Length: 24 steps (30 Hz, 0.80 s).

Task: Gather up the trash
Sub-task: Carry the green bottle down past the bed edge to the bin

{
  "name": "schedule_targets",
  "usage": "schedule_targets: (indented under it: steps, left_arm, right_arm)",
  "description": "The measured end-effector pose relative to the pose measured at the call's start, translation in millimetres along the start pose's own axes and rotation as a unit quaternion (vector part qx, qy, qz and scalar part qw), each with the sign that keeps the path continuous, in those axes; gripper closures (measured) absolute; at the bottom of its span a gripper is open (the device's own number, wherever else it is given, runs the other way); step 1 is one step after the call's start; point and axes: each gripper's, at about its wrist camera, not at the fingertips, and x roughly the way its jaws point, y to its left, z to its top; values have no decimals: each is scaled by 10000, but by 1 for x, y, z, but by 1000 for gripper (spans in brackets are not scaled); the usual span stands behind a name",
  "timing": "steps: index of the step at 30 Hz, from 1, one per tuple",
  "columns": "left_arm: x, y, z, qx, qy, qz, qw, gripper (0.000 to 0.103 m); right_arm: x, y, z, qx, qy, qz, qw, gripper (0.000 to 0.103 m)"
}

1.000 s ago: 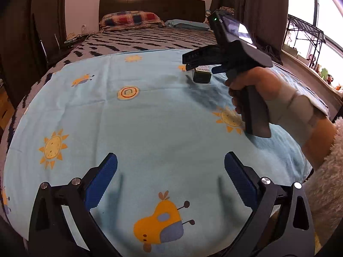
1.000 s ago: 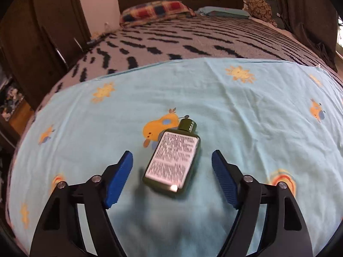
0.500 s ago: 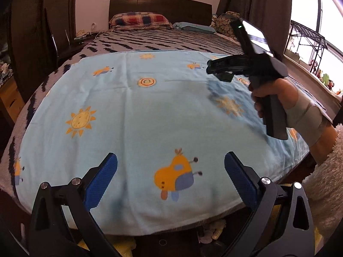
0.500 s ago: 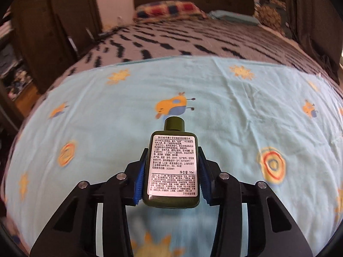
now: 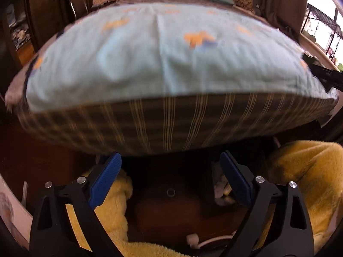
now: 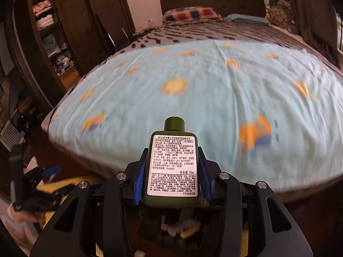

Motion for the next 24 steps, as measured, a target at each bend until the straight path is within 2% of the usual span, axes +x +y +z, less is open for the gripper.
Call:
schedule_targets:
  steps: [6, 11, 15, 19, 24]
  left_arm:
    - [38, 3, -31, 20, 453, 132, 9989, 15]
    - [78, 0, -51, 19, 840, 33, 9965, 15]
    - [110, 0, -67, 61, 759, 20, 9971, 16]
    - [152, 14, -81, -483, 1001, 235, 9935, 19]
    - [214, 11, -110, -512, 1413, 610, 9868, 22]
  right_arm:
    - [7, 11, -61, 110, 626, 249, 9977, 60]
    - [42, 24, -103, 306, 1172, 352, 9920, 60]
    - [80, 20, -129, 798, 1322, 251, 9877, 60]
    - [110, 18, -151, 1066, 1353, 111, 9850, 60]
    - [137, 12, -172, 1218, 1497, -25, 9812, 60]
